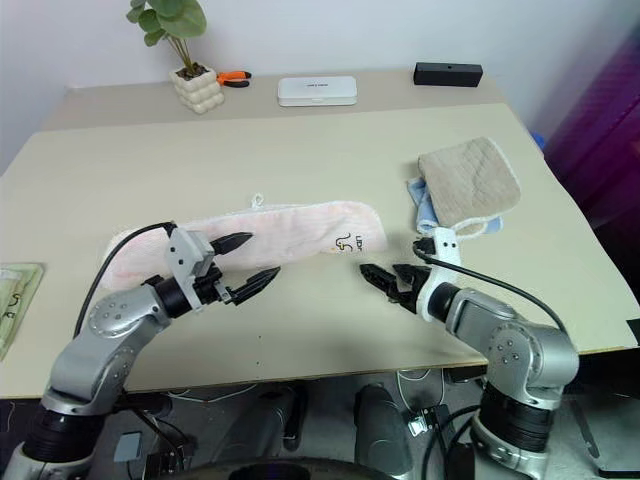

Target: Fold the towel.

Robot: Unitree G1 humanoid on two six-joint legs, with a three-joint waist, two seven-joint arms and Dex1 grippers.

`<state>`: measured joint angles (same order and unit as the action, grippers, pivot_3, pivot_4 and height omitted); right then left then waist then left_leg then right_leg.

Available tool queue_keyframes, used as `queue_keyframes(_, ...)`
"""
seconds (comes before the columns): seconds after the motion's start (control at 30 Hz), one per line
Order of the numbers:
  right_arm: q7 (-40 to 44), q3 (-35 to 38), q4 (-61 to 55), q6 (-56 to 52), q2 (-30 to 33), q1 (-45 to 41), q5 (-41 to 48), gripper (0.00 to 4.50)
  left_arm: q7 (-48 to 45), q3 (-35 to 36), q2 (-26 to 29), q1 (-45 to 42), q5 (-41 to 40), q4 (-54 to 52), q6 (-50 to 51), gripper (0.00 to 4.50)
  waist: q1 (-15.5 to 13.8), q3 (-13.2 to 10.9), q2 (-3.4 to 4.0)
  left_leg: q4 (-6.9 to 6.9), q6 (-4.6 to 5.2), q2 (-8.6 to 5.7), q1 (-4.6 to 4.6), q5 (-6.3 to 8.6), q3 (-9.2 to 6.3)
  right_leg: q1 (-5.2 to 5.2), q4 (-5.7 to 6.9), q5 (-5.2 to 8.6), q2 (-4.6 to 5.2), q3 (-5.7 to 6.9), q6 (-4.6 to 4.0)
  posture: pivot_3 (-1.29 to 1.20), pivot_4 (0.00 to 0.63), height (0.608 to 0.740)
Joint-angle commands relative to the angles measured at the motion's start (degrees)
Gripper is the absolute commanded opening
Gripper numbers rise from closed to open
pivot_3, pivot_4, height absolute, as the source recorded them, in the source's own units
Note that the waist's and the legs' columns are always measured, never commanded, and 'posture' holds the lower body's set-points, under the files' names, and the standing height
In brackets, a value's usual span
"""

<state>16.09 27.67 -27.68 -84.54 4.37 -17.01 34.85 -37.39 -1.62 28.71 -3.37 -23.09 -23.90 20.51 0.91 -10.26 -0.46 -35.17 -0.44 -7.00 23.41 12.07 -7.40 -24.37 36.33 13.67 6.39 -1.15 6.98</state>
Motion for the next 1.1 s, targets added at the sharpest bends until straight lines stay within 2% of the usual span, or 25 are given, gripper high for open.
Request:
queue_keyframes(0.03,-7.0,5.35,4.23,-2.54,-5.68,-5.79,-2.13,4.47,-0.58,0.64,0.02,-0.57,-0.26,-1.08,-1.04,4.3,-0.19,0.02,0.02,0.0,-0.01,0.0,0.0,-0.01,-0.01,0.0,0.0,-0.01,-0.04,0.01,-0.01,0.0,0.15,0.74)
queue_keyframes(0.3,-16.35,14.19,14.74,1.01,-13.31,-14.81,-4.45,4.47,0.06,3.26,-0.22,2.65,-0.45,-1.68,-2.61,4.3,0.05,0.28,0.05,0.01,-0.01,0.01,-0.07,-0.01,-0.02,0.05,-0.04,-0.05,-0.16,0.01,-0.1,0.0,0.15,0.74)
queue_keyframes(0.33,-17.14,14.44,15.86,1.91,-13.55,-15.18,-4.6,4.22,0.08,3.13,-0.35,2.59,-0.33,-1.41,-2.84,4.3,0.01,0.34,0.03,0.01,-0.02,0.02,-0.09,-0.01,-0.03,0.11,-0.06,-0.04,-0.17,0.01,-0.13,0.0,0.15,0.74)
queue_keyframes(0.4,-18.38,14.43,17.05,3.23,-13.82,-15.15,-4.38,3.55,-0.05,2.63,-0.41,2.49,0.15,-1.29,-3.38,4.3,-0.18,0.48,0.01,0.0,-0.02,0.03,-0.17,-0.01,-0.06,0.19,-0.1,0.04,-0.19,0.04,-0.26,0.0,0.15,0.74)
queue_keyframes(0.47,-19.34,14.14,16.93,4.1,-14.15,-14.7,-3.66,2.63,-0.03,2.66,-0.44,2.22,0.1,-1.3,-3.43,4.3,-0.16,0.52,0.01,0.0,-0.02,0.02,-0.22,-0.01,-0.08,0.19,-0.2,0.04,-0.19,0.07,-0.27,0.0,0.15,0.74)
queue_keyframes(0.63,-20.77,14.33,13.58,5.46,-12.31,-14.55,-1.32,0.03,-0.01,3.01,-0.44,0.76,-0.08,0.27,-3.33,4.3,-0.14,0.51,0.04,0.04,-0.01,0.02,-0.12,-0.02,-0.08,0.2,-0.15,-0.03,-0.19,0.06,-0.13,0.0,0.15,0.74)
queue_keyframes(0.9,-16.79,12.07,3.54,0.97,0.4,-13.81,2.52,0.03,0.31,2.85,-1.51,-1.78,0.32,3.1,-3.65,4.3,-0.21,0.41,0.21,0.06,0.0,-0.02,0.02,-0.02,-0.08,0.07,-0.18,-0.04,-0.15,0.07,-0.09,0.0,0.15,0.74)
queue_keyframes(1.0,-12.91,7.72,0.62,0.42,8.09,-13.04,3.19,0.03,0.17,2.9,-1.77,-1.83,0.81,4.17,-4.3,4.3,0.07,0.39,0.23,0.1,0.0,0.02,0.02,-0.02,-0.09,0.05,-0.17,-0.04,-0.15,0.08,-0.08,0.0,0.15,0.74)
queue_keyframes(1.1,-7.82,-1.03,-1.68,3.43,15.52,-12.08,2.93,0.03,0.23,2.93,-1.93,-2.05,1.14,4.92,-4.74,4.3,0.11,0.36,0.29,0.09,0.0,0.03,0.02,-0.02,-0.03,0.04,-0.17,-0.01,-0.07,0.07,-0.12,0.0,0.15,0.74)
